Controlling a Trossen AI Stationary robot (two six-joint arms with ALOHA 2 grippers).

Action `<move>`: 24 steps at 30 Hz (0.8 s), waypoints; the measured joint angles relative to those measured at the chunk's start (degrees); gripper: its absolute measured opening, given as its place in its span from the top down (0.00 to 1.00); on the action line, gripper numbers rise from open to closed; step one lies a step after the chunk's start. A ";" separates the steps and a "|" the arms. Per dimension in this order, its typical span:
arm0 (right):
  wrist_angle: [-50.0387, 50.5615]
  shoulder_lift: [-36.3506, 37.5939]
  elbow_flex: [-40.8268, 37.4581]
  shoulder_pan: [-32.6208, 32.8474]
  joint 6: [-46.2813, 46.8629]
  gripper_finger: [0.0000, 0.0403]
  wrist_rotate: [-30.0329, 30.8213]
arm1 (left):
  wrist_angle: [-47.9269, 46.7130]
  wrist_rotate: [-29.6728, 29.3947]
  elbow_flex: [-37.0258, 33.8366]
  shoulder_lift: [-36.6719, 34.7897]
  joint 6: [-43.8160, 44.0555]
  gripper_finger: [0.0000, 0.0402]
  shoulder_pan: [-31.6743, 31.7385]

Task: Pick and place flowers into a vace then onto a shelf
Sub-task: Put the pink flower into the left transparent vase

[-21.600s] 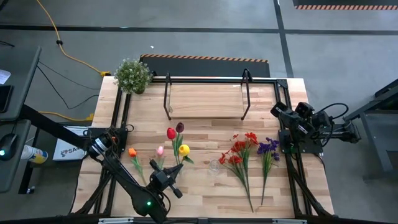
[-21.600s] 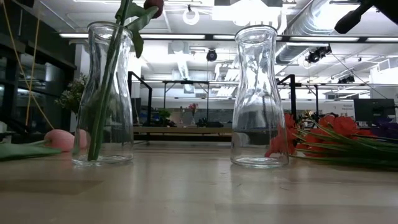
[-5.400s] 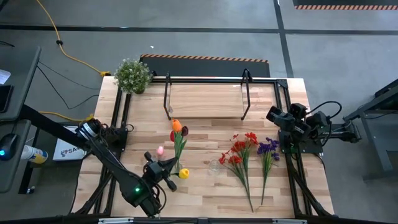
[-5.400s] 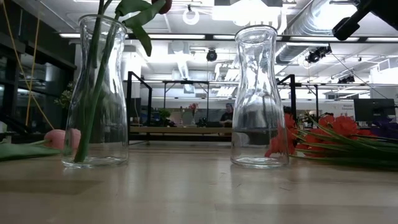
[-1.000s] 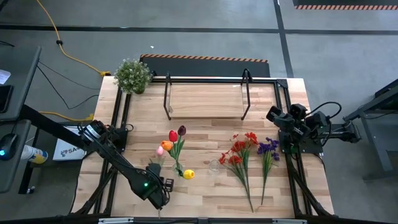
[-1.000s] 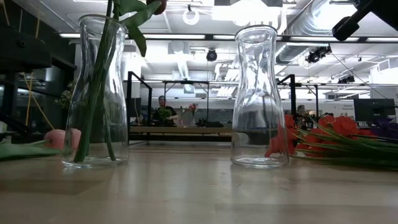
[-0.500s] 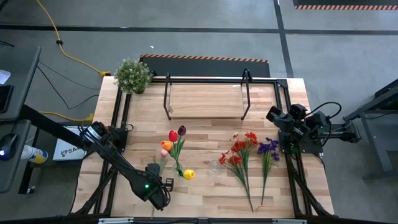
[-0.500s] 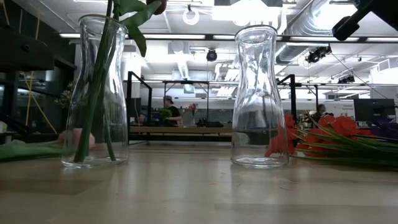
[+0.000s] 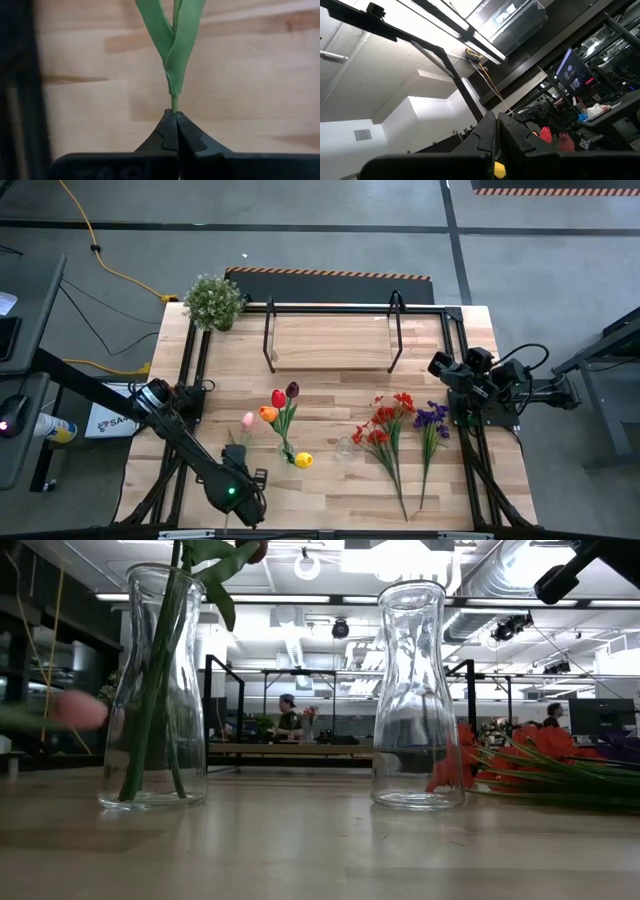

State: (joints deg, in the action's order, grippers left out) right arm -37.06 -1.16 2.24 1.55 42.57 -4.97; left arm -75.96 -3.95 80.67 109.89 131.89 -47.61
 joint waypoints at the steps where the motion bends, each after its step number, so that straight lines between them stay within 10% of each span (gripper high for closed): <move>1: 0.01 -0.01 0.00 0.00 0.01 0.97 0.00 | -1.75 -0.23 1.29 -0.01 0.12 0.95 -0.24; 7: 0.00 0.01 0.00 0.01 0.02 0.97 0.02 | -14.58 -1.01 9.79 -0.19 0.37 0.95 -0.89; 24: -0.06 -0.01 0.00 -0.01 0.90 0.97 -0.14 | -14.03 -10.44 17.52 -2.28 2.36 0.95 -5.76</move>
State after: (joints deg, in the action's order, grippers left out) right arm -37.12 -1.16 2.24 1.54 43.46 -5.11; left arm -89.98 -14.39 98.18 107.60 134.25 -53.37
